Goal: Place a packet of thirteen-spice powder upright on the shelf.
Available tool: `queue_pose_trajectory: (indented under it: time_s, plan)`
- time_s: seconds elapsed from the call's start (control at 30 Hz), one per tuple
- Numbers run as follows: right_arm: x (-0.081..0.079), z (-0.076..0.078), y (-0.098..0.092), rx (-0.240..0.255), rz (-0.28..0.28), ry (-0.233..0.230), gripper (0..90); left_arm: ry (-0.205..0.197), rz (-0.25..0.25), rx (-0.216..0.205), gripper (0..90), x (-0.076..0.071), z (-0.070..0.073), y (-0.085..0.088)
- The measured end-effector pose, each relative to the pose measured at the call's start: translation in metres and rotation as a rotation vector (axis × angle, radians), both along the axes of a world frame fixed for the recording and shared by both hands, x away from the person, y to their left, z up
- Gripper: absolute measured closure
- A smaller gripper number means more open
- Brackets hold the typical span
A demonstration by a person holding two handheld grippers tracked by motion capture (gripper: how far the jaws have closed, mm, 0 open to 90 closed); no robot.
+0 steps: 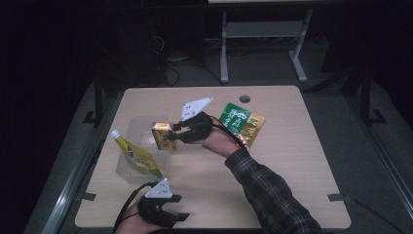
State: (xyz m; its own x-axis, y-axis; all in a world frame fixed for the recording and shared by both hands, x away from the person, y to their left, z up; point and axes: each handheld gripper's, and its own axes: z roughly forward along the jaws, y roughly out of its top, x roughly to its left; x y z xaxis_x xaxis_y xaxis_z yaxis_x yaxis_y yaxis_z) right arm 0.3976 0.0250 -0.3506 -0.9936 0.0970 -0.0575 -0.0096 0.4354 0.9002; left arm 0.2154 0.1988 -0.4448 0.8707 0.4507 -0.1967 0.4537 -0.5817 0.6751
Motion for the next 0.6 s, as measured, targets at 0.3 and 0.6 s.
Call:
queue_pose_trajectory:
  time_s: [0.3,0.6]
  plan:
    - [0.005,-0.004,0.034,0.002,0.020,0.008,67.5,-0.001,-0.005,-0.001,34.2,0.000,0.001,0.000]
    - [0.012,-0.018,0.050,0.017,0.019,0.040,67.4,-0.001,-0.005,-0.003,34.2,-0.001,0.001,0.000]
